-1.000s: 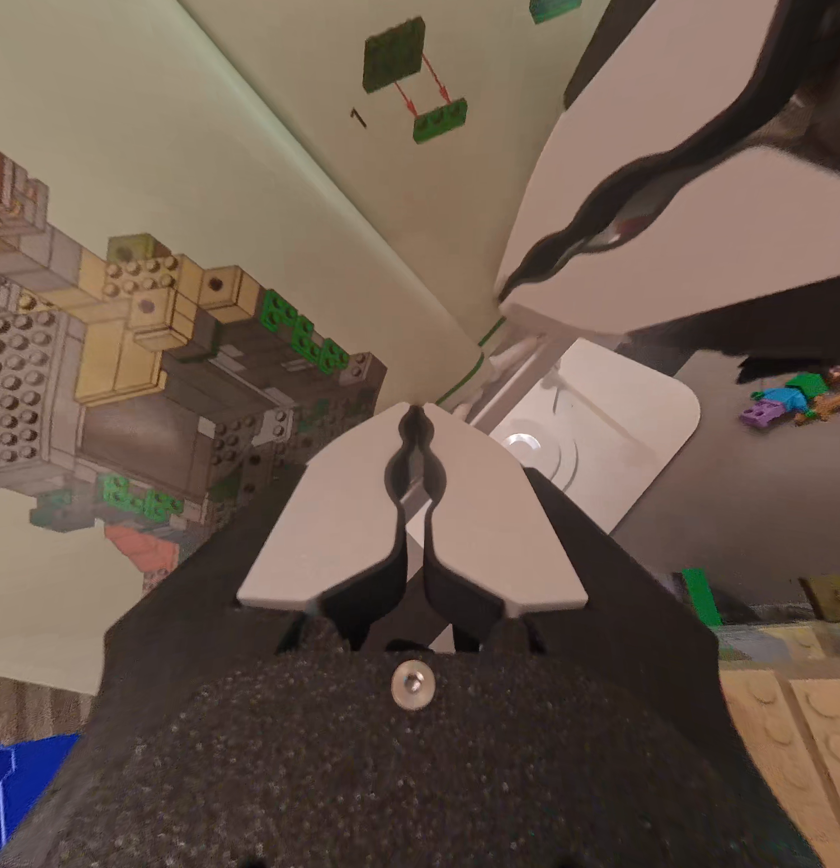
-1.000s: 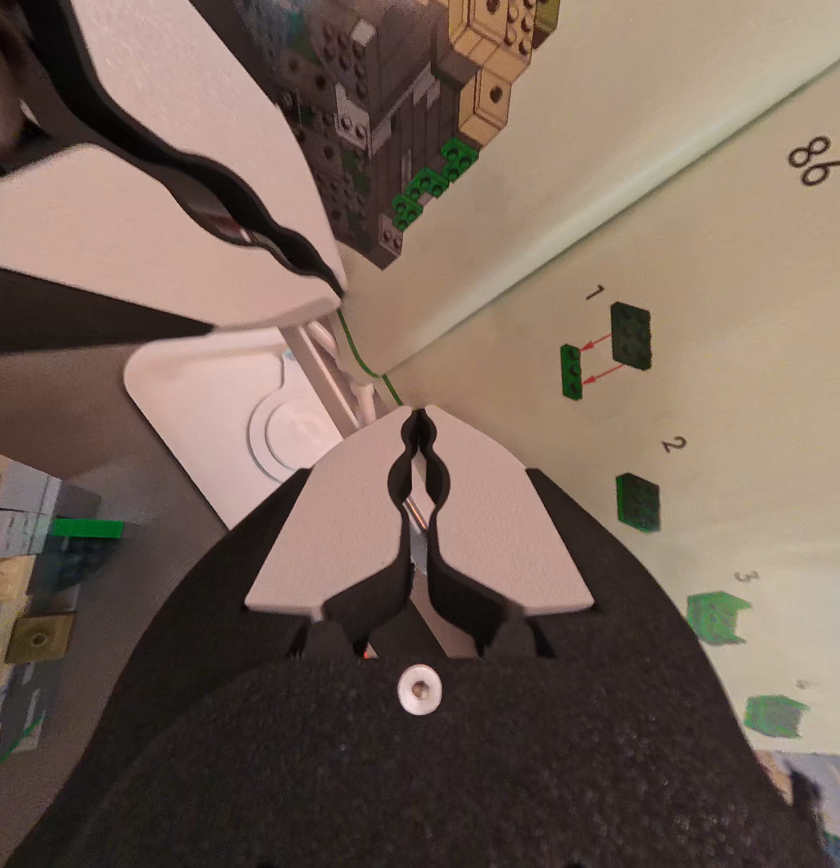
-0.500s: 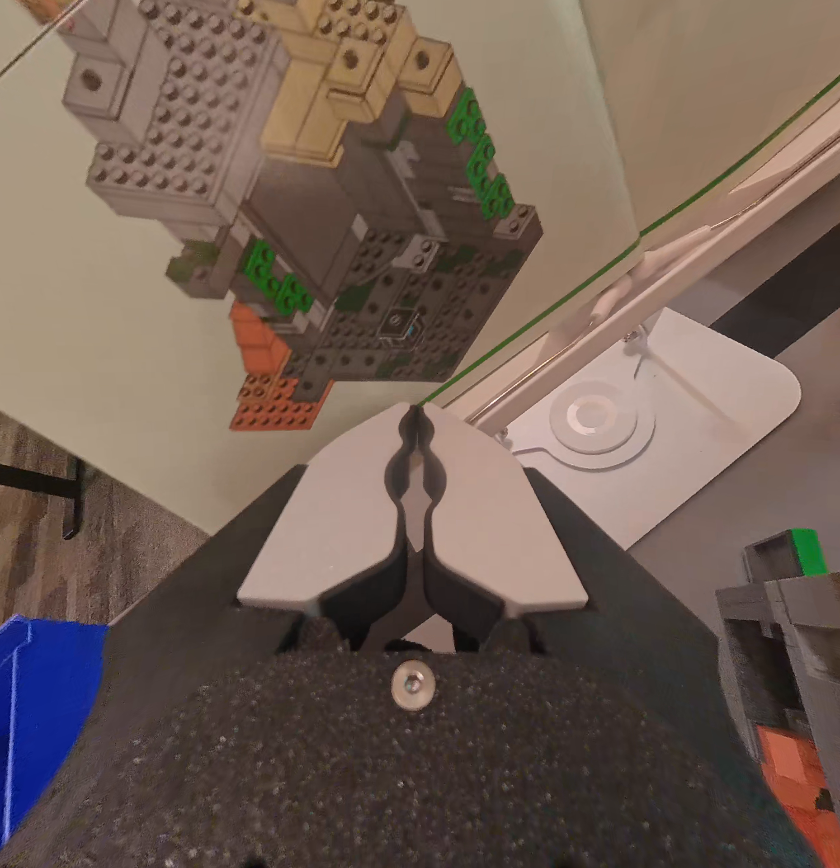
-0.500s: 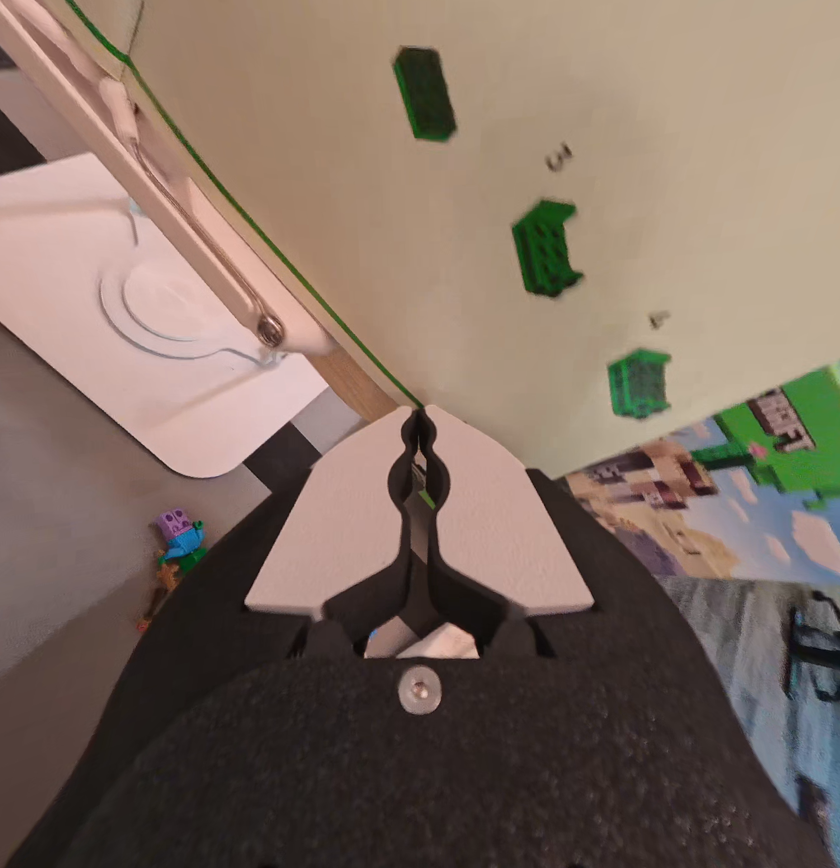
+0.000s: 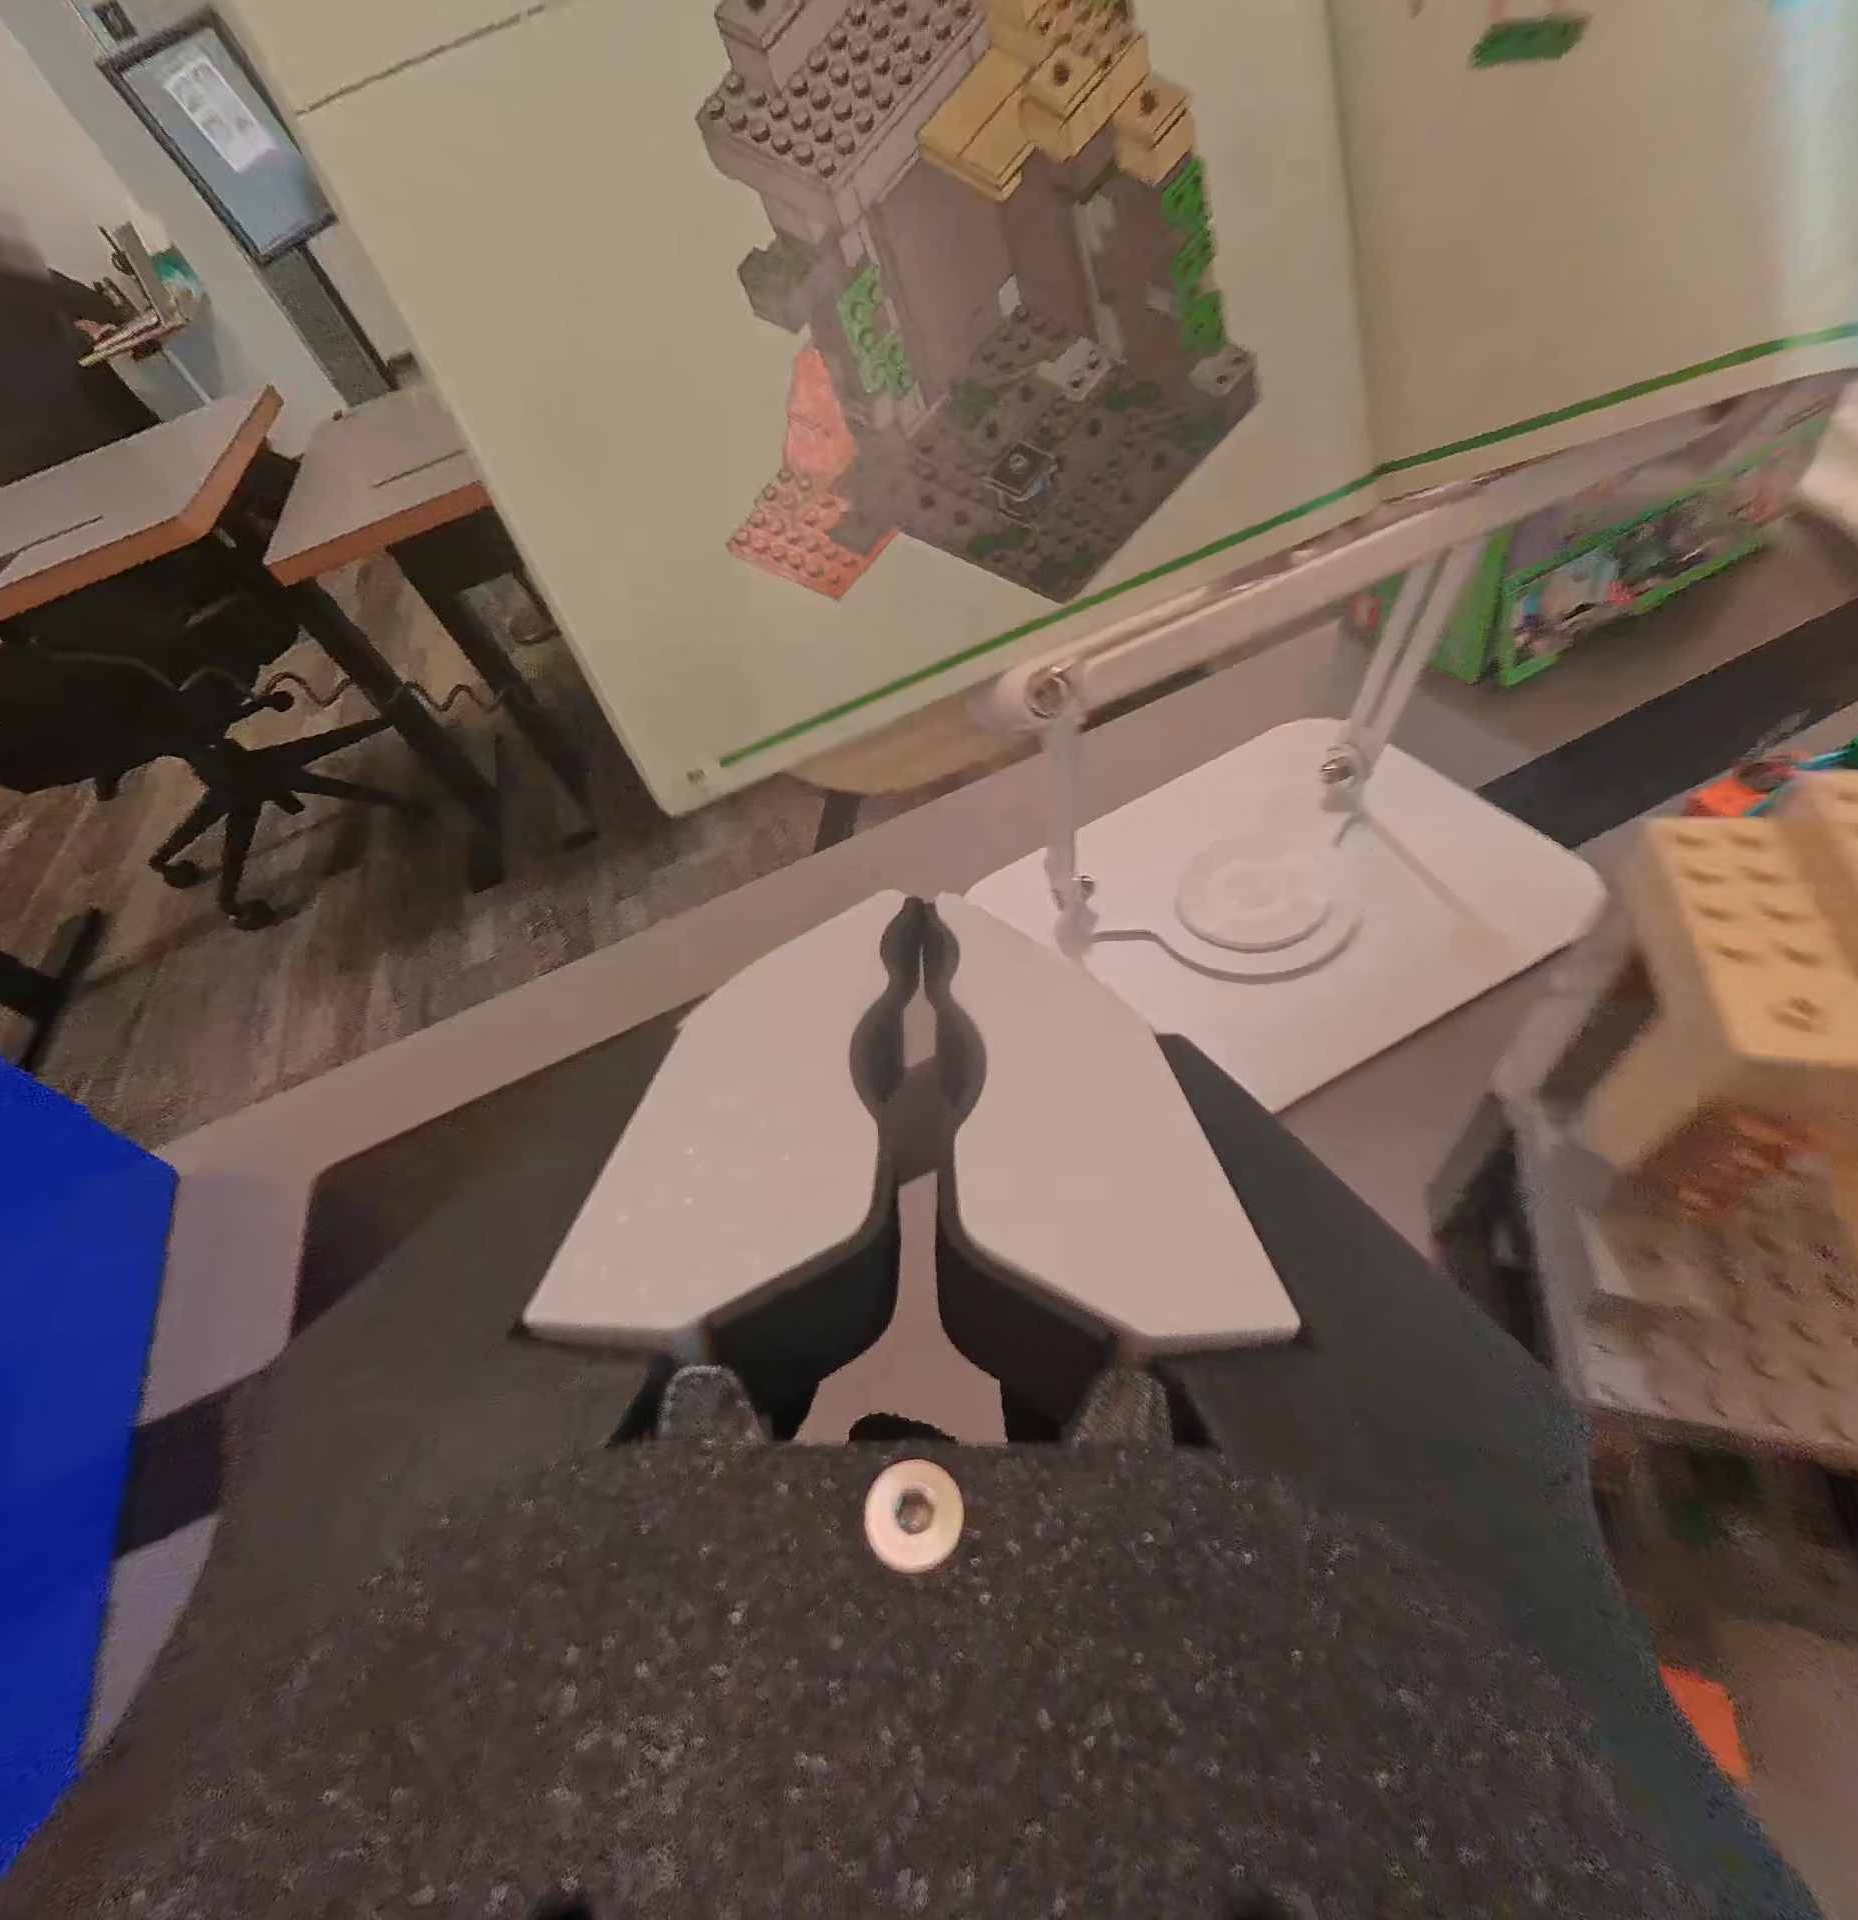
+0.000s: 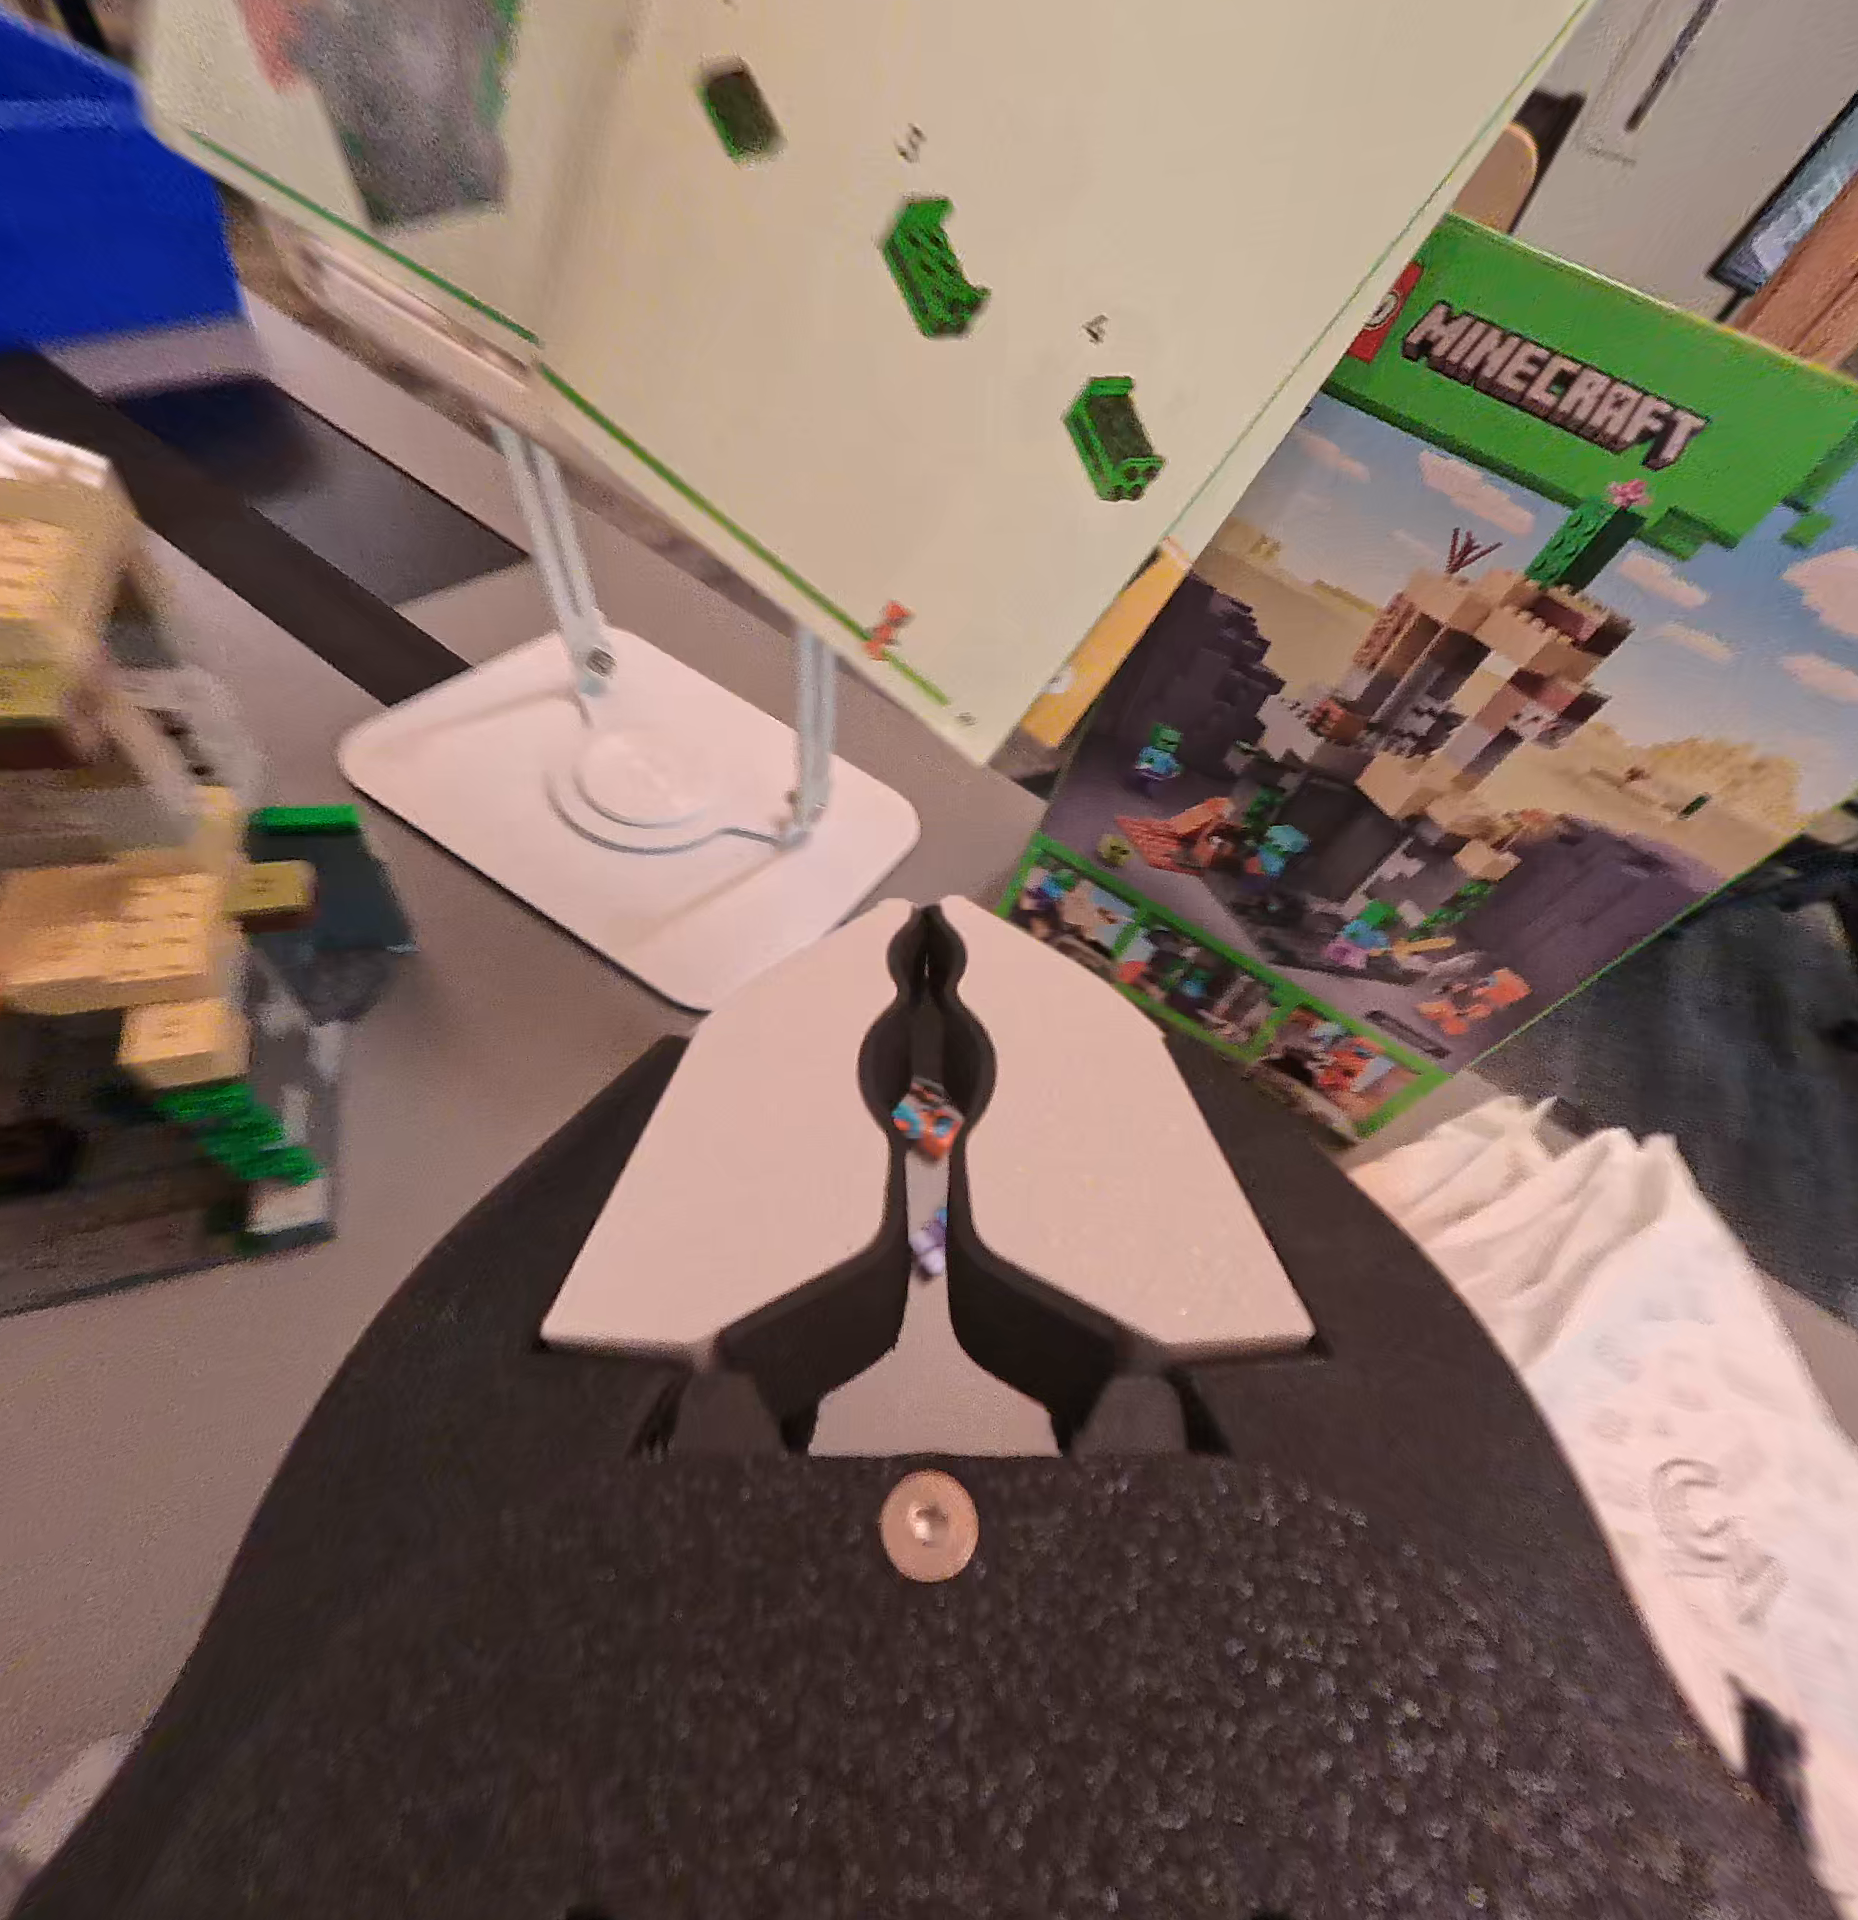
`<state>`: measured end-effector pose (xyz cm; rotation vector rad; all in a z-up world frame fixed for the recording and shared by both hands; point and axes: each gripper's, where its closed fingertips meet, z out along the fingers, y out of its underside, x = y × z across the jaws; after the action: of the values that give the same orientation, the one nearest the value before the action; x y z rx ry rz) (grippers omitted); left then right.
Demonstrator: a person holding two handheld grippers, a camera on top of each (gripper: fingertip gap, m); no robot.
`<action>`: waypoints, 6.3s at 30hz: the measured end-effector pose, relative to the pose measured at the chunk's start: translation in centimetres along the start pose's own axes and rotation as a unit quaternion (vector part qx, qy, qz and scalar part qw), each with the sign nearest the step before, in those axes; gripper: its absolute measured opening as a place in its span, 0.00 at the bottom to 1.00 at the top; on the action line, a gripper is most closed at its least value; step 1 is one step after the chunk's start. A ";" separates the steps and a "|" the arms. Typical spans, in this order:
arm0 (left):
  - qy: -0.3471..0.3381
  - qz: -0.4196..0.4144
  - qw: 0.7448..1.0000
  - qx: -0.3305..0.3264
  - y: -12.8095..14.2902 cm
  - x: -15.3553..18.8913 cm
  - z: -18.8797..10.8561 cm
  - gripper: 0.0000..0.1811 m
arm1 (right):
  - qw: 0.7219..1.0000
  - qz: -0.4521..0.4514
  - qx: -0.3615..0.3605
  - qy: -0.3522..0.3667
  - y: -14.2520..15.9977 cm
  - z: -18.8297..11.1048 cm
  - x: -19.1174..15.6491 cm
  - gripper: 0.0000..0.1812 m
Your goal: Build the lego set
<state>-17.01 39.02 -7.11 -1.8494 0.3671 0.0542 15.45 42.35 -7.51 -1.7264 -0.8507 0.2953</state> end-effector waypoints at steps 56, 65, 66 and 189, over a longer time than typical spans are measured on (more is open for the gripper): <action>0.170 0.075 0.982 0.035 12.2 18.7 -10.8 0.02 | 0.944 -0.132 -0.172 -0.249 17.2 -7.2 -18.2 0.11; 0.169 0.076 0.982 0.031 12.3 18.8 -10.7 0.02 | 0.961 -0.081 -0.204 -0.171 17.1 -6.2 -17.3 0.11; 0.170 0.076 0.982 0.030 12.3 18.7 -10.7 0.02 | 0.961 -0.077 -0.204 -0.169 17.0 -6.1 -17.3 0.11; 0.164 0.042 0.985 0.045 12.1 17.7 -10.0 0.01 | 0.955 -0.190 -0.067 -0.218 -14.4 19.7 -22.9 0.01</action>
<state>-5.05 22.52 -19.19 -1.7526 0.6664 -0.2081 -17.93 42.97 -6.02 -1.6001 -1.5329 0.3703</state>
